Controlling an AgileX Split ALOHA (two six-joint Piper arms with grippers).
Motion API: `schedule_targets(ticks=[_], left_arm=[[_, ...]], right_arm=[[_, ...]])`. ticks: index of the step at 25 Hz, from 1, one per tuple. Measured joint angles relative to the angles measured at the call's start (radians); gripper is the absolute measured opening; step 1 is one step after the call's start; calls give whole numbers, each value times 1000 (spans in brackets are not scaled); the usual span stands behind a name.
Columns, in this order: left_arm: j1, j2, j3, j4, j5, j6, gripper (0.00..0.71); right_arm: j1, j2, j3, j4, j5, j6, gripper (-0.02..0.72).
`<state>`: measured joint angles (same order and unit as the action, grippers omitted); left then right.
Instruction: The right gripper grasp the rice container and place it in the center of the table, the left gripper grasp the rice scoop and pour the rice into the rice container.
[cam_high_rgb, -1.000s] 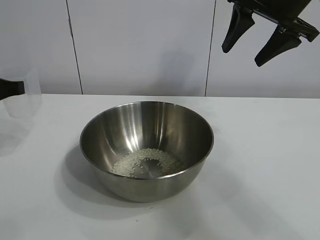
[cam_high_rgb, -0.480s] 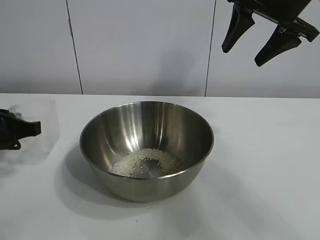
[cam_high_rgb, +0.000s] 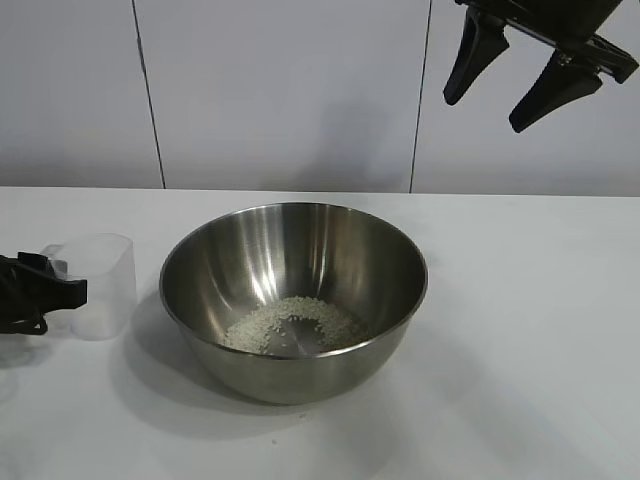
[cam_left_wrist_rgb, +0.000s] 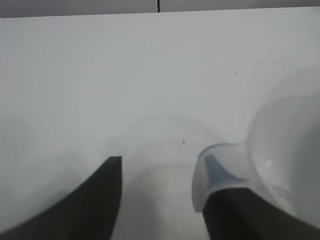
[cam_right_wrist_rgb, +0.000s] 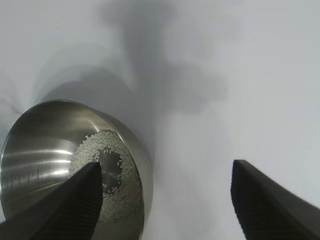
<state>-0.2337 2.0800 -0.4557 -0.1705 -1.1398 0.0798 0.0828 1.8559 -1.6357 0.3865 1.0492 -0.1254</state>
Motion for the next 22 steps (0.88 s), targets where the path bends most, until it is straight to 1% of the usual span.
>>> schedule_targets(ticks=[2,5,14,22], left_arm=[[0,-9,15,0,-2,1,422],[0,-35,47,0,-7,1,433],[0,-94,161,1,-12,1,435],[0,-219,293,1,-12,1,435]], right_arm=[[0,0,0,0,0,0,496],[0,0,0,0,0,0,496],[0,0,0,1,-1,0,496],[0,0,0,3,-1,0,496]])
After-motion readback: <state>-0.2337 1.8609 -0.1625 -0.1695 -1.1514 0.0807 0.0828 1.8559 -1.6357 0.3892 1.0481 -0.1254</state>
